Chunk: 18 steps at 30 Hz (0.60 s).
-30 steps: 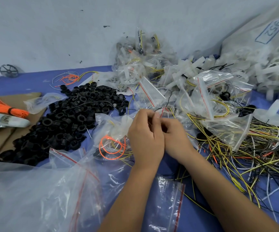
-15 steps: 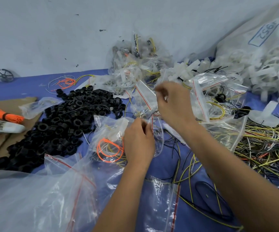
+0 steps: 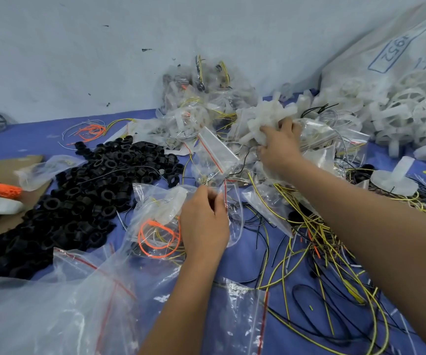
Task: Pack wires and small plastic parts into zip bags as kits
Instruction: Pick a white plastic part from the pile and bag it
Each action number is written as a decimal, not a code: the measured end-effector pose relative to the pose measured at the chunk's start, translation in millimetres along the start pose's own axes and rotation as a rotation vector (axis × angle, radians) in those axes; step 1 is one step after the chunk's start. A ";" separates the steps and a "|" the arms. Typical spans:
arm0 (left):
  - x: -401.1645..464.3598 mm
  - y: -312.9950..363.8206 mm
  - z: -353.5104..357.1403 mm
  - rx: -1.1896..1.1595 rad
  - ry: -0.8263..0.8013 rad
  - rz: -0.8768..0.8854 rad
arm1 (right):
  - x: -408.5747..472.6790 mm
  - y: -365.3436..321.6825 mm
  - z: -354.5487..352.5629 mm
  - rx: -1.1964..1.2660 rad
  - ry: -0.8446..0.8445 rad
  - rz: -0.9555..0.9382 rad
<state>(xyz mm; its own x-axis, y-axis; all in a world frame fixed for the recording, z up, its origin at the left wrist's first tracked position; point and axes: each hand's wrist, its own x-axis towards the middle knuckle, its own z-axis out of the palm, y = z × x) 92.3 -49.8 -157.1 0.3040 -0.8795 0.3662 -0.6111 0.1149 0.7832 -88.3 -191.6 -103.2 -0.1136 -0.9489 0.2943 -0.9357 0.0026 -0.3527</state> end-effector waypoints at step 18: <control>2.1 2.8 -4.9 -0.229 0.131 -0.054 | -132.3 -52.4 -29.5 1.645 -0.063 0.147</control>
<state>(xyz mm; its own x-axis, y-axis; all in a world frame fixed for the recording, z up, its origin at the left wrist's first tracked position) 94.8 -49.1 -151.7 0.4330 -0.8213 0.3715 -0.4151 0.1841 0.8909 -34.2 -56.9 -97.5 -0.1120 -0.9814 0.1559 0.4198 -0.1890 -0.8877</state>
